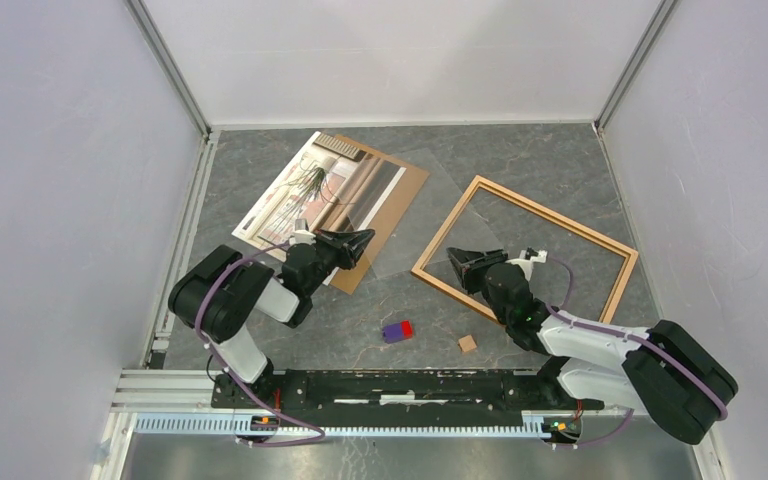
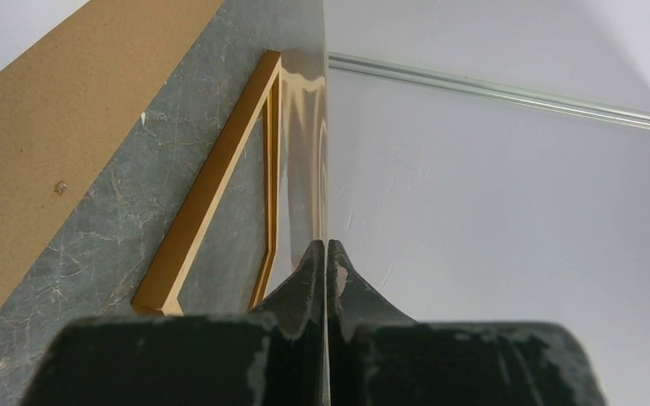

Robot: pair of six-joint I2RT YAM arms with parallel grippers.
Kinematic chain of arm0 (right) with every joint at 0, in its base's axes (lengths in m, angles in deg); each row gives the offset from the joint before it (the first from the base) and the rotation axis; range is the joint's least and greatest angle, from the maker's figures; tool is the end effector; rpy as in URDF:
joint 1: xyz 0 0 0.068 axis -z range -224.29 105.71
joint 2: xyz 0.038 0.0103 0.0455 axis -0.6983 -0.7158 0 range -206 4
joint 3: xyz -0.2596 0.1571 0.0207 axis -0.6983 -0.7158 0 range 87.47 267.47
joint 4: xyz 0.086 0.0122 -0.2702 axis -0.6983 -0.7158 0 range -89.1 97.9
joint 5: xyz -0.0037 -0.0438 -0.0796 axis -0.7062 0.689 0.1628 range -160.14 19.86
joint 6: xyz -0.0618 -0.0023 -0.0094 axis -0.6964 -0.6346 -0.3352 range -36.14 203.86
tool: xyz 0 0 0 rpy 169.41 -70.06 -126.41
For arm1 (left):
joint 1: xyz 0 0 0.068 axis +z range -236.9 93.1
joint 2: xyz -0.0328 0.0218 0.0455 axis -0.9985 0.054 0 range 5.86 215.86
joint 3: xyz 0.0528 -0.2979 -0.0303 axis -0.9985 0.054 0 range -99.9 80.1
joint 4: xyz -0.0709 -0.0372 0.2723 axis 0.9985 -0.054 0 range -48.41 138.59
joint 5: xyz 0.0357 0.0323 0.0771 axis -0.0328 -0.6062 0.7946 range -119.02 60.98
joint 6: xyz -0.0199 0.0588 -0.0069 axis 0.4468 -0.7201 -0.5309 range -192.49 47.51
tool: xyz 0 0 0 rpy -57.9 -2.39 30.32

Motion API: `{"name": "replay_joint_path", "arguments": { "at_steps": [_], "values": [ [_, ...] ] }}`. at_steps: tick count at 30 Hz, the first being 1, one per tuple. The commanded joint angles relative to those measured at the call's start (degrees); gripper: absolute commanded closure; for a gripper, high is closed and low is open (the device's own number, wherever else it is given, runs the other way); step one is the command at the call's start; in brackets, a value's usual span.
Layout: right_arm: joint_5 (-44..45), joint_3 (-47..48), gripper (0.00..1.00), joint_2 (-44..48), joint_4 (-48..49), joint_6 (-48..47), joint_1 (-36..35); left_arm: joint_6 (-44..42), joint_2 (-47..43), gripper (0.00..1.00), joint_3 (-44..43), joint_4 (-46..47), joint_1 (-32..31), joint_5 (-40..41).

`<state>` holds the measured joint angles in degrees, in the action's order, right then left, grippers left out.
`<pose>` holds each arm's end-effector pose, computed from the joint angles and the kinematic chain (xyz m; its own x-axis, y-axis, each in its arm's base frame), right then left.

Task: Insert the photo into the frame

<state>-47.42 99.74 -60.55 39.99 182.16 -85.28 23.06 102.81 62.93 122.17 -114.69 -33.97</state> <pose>0.1746 0.1273 0.1644 -0.2903 0.9569 0.0036 0.3056 0.0892 0.9480 0.2486 -0.1357 0.1406 -0.5286 -0.8423 0.1054 -0.1472 -0.0313 -0.9886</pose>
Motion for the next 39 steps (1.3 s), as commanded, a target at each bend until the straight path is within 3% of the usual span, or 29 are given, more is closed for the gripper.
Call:
{"name": "replay_joint_path", "arguments": {
  "at_steps": [1,4,10,18,23,32,39],
  "values": [
    [6.18,2.06,0.81,0.88,-1.64,3.61,-0.53,1.82,0.63,0.97,-0.21,5.1,-0.6,1.32],
    [6.71,1.75,1.0,0.18,-1.07,4.0,-0.45,0.67,0.55,0.89,-0.76,4.26,-0.68,0.34],
    [4.71,3.67,1.0,0.87,-4.27,-6.45,2.78,-7.36,-6.31,0.54,0.52,-9.85,-0.86,-3.54],
    [-12.98,14.3,1.0,-3.17,-14.01,-33.54,15.09,-22.84,-25.11,0.08,-3.35,-48.98,-0.77,-2.84],
    [-23.38,16.74,1.0,-4.5,-14.45,-44.14,19.49,-28.16,-32.33,0.02,-7.5,-66.15,-0.83,-1.64],
    [-41.88,20.6,1.0,-7.22,-22.53,-58.2,30.03,-39.54,-51.03,0.0,-12.01,-76.38,-0.71,-3.84],
    [-49.31,24.83,1.0,-5.65,-34.42,-71.88,37.82,-54.32,-52.0,0.0,-26.59,-90.09,-0.72,-8.68]
  ]
}}
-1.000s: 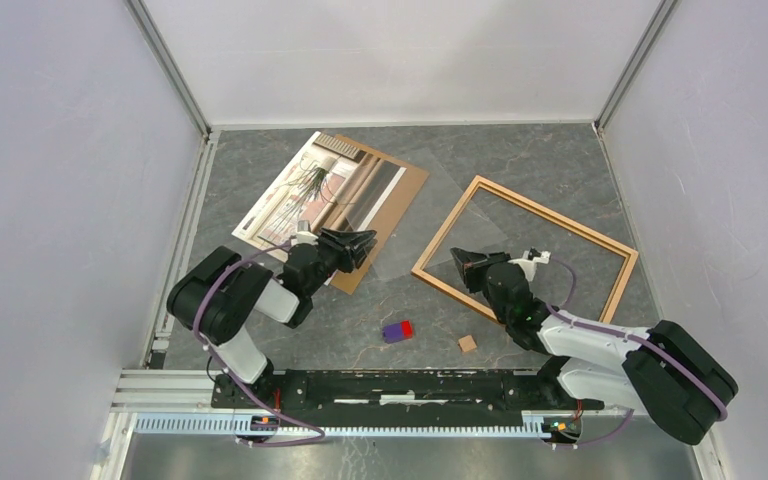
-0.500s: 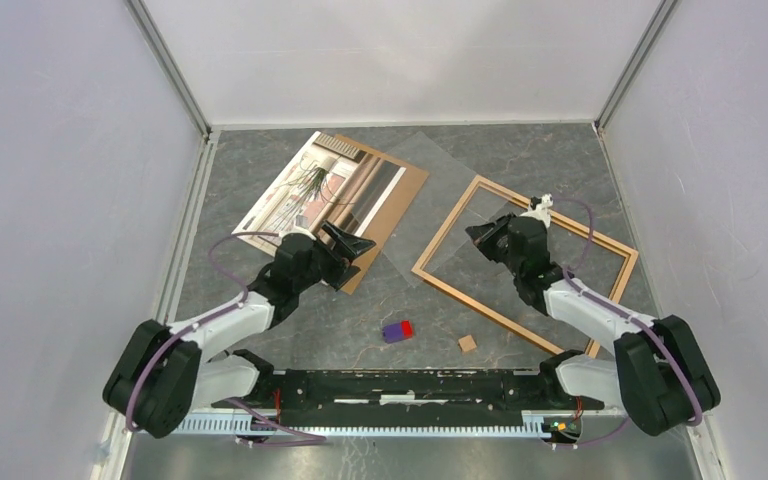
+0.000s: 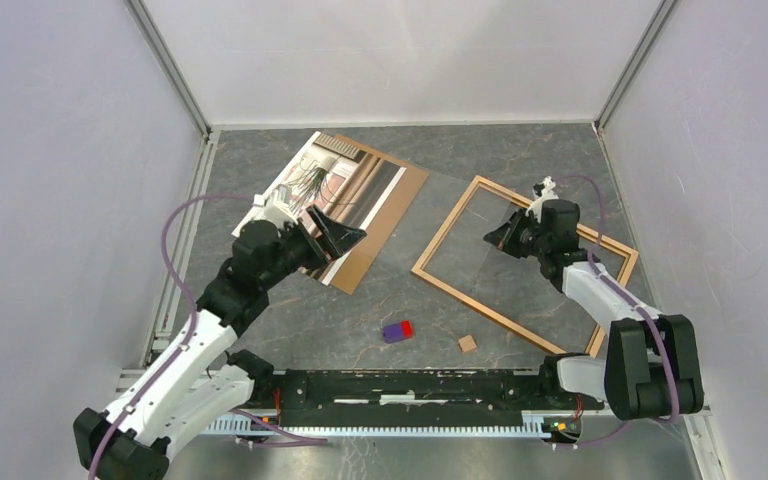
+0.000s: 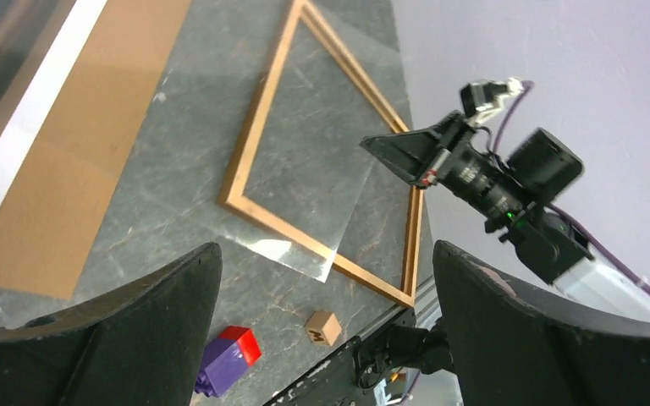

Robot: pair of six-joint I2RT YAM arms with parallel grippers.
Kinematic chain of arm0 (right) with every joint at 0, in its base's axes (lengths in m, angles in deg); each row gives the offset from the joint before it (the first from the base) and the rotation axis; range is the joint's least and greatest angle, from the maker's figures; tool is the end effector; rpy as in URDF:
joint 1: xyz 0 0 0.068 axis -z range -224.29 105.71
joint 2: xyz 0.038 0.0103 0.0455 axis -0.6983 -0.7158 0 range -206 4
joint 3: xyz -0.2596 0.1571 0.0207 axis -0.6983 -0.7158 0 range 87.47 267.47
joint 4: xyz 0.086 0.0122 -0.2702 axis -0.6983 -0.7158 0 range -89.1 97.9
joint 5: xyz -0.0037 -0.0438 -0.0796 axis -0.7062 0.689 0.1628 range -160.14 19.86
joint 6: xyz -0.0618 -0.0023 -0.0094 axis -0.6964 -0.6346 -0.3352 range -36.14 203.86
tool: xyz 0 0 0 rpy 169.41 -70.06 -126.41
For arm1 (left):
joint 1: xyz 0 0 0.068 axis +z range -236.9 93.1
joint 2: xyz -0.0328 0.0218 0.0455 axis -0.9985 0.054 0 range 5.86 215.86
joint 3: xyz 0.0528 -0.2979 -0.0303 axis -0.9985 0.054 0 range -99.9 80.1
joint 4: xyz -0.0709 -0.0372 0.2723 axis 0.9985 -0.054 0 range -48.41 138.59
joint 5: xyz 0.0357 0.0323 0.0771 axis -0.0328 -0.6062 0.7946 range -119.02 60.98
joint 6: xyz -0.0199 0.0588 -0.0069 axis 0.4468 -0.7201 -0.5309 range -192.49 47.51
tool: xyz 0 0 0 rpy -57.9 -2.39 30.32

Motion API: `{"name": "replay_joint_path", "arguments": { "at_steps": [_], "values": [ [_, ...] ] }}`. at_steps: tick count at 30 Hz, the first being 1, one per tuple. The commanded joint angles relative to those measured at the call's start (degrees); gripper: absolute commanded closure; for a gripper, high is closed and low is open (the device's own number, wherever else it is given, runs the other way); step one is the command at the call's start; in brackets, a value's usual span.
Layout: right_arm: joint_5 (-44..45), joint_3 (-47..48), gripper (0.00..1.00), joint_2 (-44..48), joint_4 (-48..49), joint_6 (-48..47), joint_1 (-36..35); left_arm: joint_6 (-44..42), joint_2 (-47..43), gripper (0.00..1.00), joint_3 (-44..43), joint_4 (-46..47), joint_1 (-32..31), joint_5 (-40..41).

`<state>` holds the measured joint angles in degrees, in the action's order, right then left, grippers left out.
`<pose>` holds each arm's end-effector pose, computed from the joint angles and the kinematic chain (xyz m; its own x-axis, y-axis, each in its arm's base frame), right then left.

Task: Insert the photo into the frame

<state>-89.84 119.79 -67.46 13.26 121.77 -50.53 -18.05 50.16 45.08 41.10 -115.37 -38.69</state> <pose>0.2676 0.0454 0.2052 -0.6700 0.5087 -0.5407 0.0391 0.7515 0.6586 0.1708 -0.1017 0.3014 -0.6447 -0.5626 -0.5175 0.1494 0.5712 -0.8071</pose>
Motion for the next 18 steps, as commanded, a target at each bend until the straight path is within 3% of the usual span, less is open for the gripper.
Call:
{"name": "replay_joint_path", "arguments": {
  "at_steps": [1,10,18],
  "values": [
    [-7.13,5.66,1.0,1.05,-9.91,-13.33,3.7,-14.78,1.04,0.0,-10.35,-10.33,-0.09,-4.77],
    [-17.7,8.76,1.0,-4.09,-19.4,-24.46,5.95,-25.01,3.73,0.0,-23.65,-17.97,-0.12,-8.48],
    [-15.79,11.73,1.0,-3.43,-26.92,-33.14,9.8,-25.46,10.24,0.0,-31.12,-14.88,-2.13,-13.62]
  ]
}}
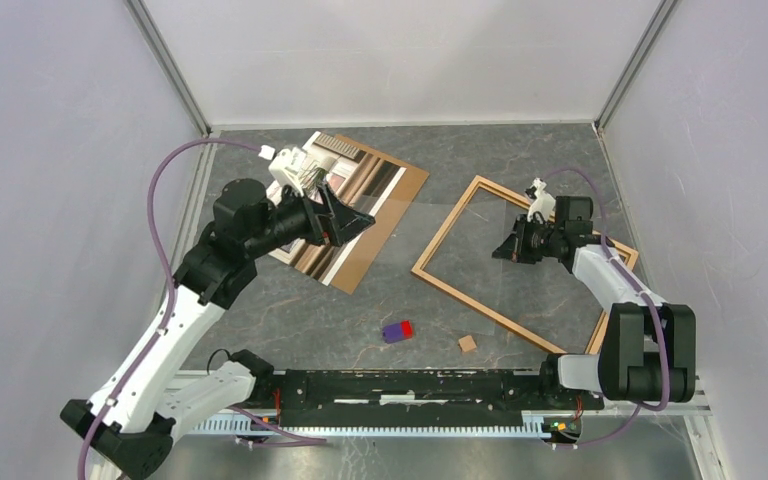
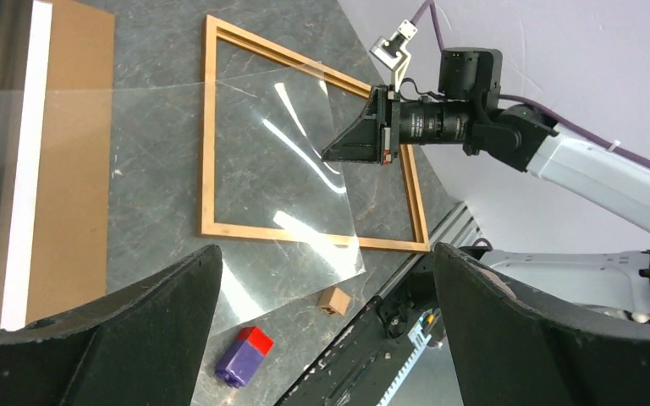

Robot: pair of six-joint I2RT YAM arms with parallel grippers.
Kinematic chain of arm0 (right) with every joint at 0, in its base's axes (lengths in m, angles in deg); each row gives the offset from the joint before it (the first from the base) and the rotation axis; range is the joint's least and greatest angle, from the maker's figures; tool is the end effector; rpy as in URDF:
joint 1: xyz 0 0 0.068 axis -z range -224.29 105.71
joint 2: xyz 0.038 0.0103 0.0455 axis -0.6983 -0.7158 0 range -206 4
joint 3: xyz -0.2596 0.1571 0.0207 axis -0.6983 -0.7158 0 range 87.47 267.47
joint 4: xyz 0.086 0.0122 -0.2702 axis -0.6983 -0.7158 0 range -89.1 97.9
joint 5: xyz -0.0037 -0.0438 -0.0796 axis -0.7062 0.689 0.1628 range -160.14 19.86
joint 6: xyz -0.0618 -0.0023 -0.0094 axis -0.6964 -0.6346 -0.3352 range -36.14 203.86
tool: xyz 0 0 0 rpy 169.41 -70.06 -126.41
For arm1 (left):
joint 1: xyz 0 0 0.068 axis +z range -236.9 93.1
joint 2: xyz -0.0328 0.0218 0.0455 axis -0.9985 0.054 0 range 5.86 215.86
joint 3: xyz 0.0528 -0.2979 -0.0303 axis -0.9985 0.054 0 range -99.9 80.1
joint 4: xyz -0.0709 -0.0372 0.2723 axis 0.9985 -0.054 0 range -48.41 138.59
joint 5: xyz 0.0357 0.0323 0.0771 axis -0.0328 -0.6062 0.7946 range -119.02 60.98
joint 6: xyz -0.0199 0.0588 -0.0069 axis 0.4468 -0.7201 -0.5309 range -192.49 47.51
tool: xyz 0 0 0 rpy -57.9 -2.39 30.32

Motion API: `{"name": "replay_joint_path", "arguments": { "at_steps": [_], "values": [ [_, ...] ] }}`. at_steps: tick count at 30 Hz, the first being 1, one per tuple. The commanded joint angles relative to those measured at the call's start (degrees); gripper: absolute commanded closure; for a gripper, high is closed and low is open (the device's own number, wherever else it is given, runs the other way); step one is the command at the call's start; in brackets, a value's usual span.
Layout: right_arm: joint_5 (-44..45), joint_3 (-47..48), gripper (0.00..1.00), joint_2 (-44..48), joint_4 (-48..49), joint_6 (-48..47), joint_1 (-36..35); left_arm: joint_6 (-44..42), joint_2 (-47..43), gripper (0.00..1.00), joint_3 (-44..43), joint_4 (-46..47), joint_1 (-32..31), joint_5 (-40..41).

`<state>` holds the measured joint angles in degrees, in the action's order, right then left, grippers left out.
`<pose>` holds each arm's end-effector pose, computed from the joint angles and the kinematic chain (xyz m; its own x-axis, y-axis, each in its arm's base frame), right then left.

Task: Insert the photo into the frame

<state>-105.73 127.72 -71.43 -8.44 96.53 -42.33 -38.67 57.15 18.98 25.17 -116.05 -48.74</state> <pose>0.2706 0.0184 0.2062 -0.8365 0.2071 -0.5072 -0.1544 0.7991 0.5810 0.1709 -0.1137 0.4218 -0.5850 -0.2736 -0.7635 0.5048 0.6139 -0.6068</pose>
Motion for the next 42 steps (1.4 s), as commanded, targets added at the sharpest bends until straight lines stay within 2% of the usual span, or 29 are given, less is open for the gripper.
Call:
{"name": "replay_joint_path", "arguments": {
  "at_steps": [1,4,8,13,17,21,29,33,36,42],
  "values": [
    [0.47,3.95,1.0,0.63,-5.89,-8.82,2.03,-6.56,4.27,0.0,-6.49,-0.03,-1.83,-2.93],
    [2.3,3.62,1.0,0.47,-7.72,-11.92,3.44,-10.38,6.52,0.0,-10.12,-4.11,-4.55,2.28],
    [3.69,4.59,1.0,-1.14,-10.83,-13.83,4.79,-12.21,9.16,0.0,-9.33,-4.31,-8.29,5.5],
    [5.88,4.71,1.0,-1.96,-15.76,-14.58,5.73,-14.64,13.43,0.0,-8.49,-6.19,-8.73,9.63],
    [9.23,0.82,1.0,0.79,-16.1,-15.7,7.4,-15.88,15.5,0.0,-8.49,-8.77,-9.55,13.64],
    [11.05,-1.22,1.0,2.56,-15.69,-15.09,9.13,-15.01,16.88,0.0,-7.05,-7.92,-9.97,13.66],
    [8.96,-0.8,1.0,2.88,-7.92,-8.13,12.17,-8.59,22.3,0.0,-7.61,-3.82,-6.43,2.56],
    [8.88,0.8,1.0,0.72,-5.4,-6.39,13.84,-6.36,25.46,0.0,-9.79,-4.66,-4.88,0.51],
    [9.54,0.86,1.0,0.75,-3.34,-4.48,15.54,-3.09,26.38,0.0,-8.45,-1.33,-5.0,-2.24],
    [9.42,3.4,1.0,-1.01,-5.52,-8.06,17.21,-1.37,29.88,0.0,-8.28,1.54,-4.96,-5.38]
  ]
}}
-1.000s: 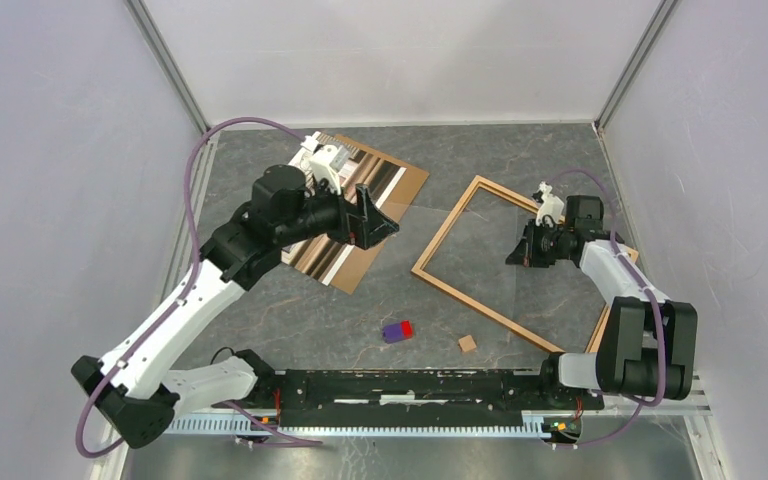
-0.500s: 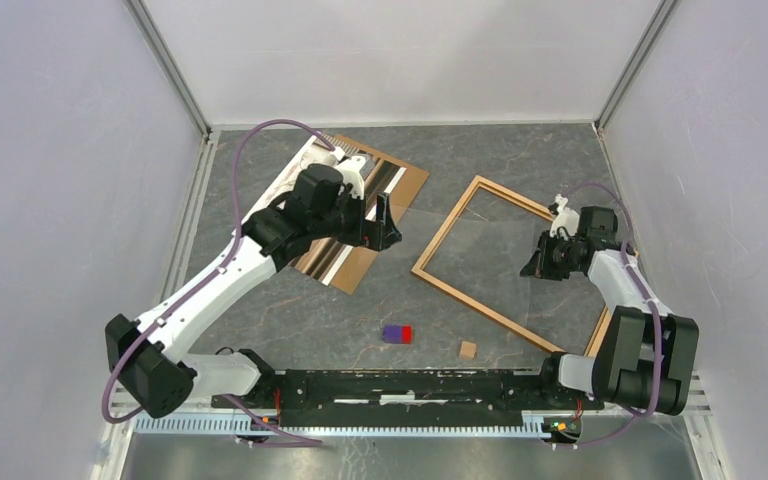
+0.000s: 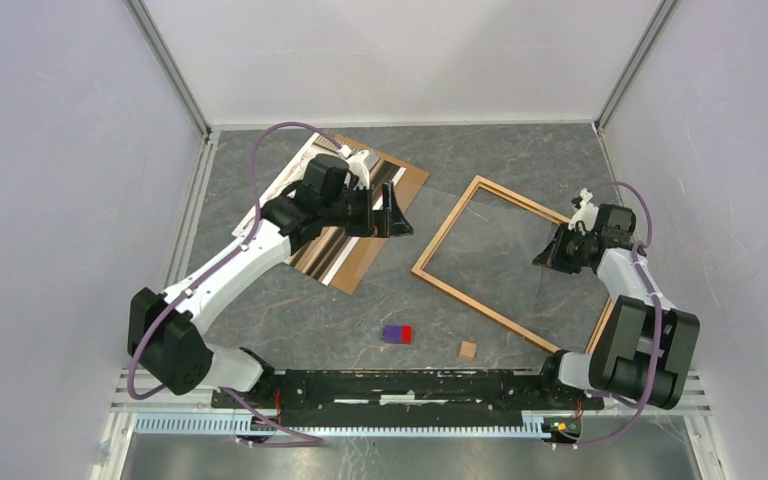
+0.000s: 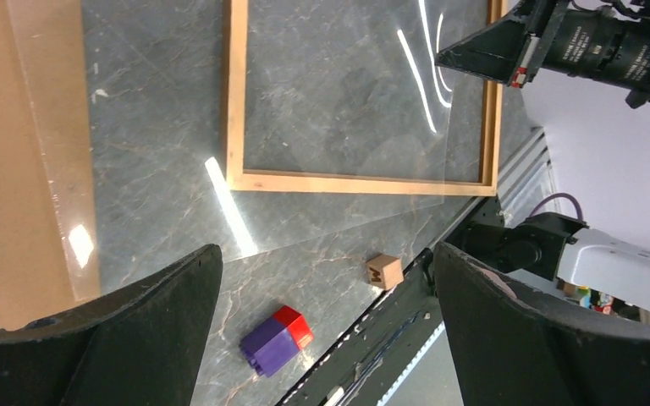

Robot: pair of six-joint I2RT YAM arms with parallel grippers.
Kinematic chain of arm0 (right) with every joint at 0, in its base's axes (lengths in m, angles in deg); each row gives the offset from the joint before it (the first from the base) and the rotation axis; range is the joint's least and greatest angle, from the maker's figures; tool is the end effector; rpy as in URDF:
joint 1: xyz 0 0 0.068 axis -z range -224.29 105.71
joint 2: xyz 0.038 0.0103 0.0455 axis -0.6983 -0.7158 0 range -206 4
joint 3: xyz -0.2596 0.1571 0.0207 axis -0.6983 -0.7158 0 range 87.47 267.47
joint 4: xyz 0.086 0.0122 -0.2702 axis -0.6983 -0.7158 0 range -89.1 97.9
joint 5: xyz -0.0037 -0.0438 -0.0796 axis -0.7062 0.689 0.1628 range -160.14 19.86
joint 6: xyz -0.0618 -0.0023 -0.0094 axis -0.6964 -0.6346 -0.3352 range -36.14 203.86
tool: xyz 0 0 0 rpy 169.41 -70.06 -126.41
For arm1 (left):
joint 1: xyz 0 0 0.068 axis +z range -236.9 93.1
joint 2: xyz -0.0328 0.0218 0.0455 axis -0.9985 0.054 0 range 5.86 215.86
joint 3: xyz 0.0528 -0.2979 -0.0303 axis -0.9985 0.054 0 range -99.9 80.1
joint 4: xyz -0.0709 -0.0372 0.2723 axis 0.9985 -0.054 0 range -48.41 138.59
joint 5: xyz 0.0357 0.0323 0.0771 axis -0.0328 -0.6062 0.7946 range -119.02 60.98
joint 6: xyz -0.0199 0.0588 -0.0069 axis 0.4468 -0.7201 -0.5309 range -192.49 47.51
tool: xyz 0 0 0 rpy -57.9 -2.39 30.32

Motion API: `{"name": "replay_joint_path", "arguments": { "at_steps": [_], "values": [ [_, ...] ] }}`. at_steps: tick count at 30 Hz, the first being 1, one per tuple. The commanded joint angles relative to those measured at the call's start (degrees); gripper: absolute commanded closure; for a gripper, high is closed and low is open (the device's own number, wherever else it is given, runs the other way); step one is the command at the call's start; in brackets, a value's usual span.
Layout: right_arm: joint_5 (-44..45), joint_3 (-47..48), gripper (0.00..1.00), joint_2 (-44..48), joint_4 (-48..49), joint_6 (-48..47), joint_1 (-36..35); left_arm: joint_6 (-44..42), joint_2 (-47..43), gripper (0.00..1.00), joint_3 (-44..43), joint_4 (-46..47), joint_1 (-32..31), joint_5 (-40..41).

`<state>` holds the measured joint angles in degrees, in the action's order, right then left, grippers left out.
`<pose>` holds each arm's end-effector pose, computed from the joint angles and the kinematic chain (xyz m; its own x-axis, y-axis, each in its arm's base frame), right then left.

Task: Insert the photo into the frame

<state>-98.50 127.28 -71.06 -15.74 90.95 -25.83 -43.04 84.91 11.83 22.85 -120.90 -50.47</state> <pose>0.2515 -0.0601 0.1944 -0.8002 0.3817 -0.4626 0.1457 0.8720 0.4674 0.2671 -0.2012 0.3427 -0.8052 -0.0089 -0.5929 0.4229 0.6923 -0.5847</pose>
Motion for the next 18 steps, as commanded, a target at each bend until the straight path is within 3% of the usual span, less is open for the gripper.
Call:
{"name": "replay_joint_path", "arguments": {
  "at_steps": [1,12,16,18],
  "values": [
    [2.79,4.64,1.0,-1.73,0.44,-3.5,0.75,2.53,3.03,0.0,-1.81,3.07,-0.11,-2.84],
    [4.94,3.52,1.0,-2.6,2.5,-10.98,5.64,9.29,12.6,0.0,-1.91,7.95,5.13,-2.78],
    [0.59,2.78,1.0,-2.81,4.24,-11.83,7.36,9.21,16.6,0.0,-4.29,9.82,6.33,-1.84],
    [-2.34,2.19,1.0,-3.03,5.68,-11.37,7.65,7.98,21.19,0.04,-7.76,9.21,8.0,-5.68]
  ]
}}
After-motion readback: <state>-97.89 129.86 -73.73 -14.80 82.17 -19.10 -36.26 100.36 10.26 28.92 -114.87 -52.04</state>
